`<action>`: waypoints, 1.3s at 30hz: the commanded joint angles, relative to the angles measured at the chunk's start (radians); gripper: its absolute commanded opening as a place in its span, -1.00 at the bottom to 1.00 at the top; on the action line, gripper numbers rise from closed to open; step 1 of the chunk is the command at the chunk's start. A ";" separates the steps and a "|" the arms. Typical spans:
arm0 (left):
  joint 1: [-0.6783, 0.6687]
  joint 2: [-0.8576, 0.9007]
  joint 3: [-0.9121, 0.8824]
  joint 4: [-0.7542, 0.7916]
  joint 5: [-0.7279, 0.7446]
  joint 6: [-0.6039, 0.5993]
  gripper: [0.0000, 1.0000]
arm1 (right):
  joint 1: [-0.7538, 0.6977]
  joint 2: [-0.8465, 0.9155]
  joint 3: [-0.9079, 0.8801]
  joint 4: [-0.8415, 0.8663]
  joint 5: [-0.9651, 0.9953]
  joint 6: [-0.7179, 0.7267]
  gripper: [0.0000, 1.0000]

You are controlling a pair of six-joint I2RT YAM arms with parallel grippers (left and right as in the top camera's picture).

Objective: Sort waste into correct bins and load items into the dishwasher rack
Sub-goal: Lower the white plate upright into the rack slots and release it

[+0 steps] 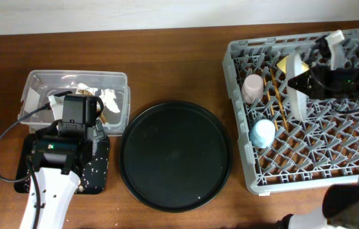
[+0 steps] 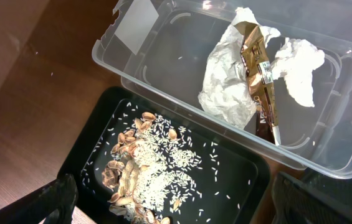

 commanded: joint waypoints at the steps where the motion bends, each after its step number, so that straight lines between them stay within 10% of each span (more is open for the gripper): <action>1: 0.002 -0.001 0.000 -0.001 0.000 0.007 0.98 | -0.010 0.078 0.000 -0.063 -0.132 -0.200 -0.92; 13: 0.002 -0.001 0.000 -0.001 0.000 0.007 0.98 | -0.006 0.277 0.000 -0.109 -0.078 -0.276 -0.83; 21: 0.002 -0.001 0.000 -0.001 0.000 0.007 0.99 | -0.037 0.285 0.003 -0.109 -0.071 -0.210 0.97; 39: 0.002 -0.001 0.000 -0.001 0.000 0.007 0.98 | -0.068 -0.016 0.167 0.011 0.459 0.364 0.97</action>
